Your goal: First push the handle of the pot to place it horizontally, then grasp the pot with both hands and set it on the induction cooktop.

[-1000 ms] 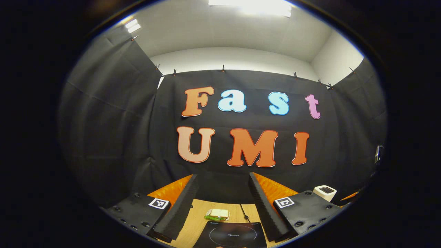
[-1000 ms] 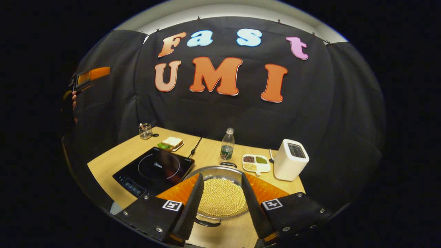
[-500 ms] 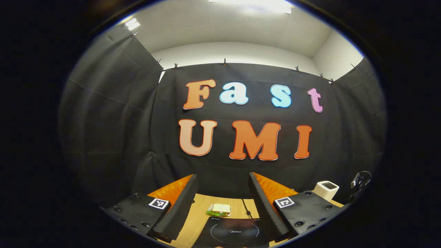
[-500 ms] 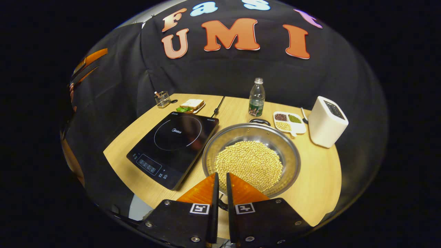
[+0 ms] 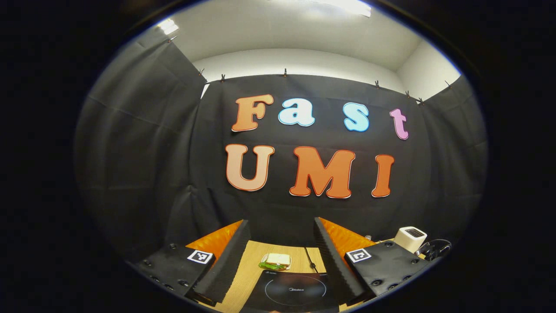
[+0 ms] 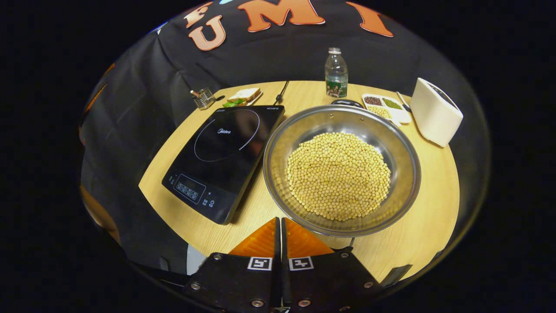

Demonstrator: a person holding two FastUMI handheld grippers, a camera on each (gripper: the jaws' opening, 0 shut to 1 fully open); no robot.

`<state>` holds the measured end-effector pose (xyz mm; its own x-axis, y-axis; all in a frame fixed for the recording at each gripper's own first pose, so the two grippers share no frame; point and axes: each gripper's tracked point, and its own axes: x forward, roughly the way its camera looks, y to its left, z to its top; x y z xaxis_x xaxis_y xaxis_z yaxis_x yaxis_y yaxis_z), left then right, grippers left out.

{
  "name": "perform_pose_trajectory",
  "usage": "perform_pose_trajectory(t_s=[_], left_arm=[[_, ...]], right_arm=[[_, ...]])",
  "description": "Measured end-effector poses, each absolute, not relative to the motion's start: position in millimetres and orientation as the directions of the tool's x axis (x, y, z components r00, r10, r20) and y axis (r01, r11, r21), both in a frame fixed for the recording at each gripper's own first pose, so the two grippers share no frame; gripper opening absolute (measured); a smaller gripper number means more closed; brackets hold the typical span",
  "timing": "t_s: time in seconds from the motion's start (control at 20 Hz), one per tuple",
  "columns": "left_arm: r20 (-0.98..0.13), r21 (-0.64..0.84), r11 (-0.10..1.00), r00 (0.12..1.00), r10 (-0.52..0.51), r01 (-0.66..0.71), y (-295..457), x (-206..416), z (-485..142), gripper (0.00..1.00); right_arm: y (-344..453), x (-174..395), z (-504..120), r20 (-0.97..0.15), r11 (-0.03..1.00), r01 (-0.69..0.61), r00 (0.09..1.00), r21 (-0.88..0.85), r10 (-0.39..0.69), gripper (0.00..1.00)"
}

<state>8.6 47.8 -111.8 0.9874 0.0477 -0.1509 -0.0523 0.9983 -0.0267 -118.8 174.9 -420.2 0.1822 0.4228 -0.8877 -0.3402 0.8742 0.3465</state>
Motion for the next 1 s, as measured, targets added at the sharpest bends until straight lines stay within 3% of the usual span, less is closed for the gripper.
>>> perform_pose_trajectory(t_s=[0.85,1.0], left_arm=[[-0.211,-0.013,0.999,0.977,0.027,-0.030,31.0,19.4,-134.8,0.96],[-0.209,-0.008,0.999,0.977,0.030,-0.032,29.9,19.7,-132.6,0.94]], right_arm=[[187.6,-139.5,-464.3,-0.902,0.882,-0.210,0.002,0.421,0.431,0.00],[174.6,-132.7,-472.7,-0.906,0.895,-0.163,0.006,0.416,0.422,0.00]])
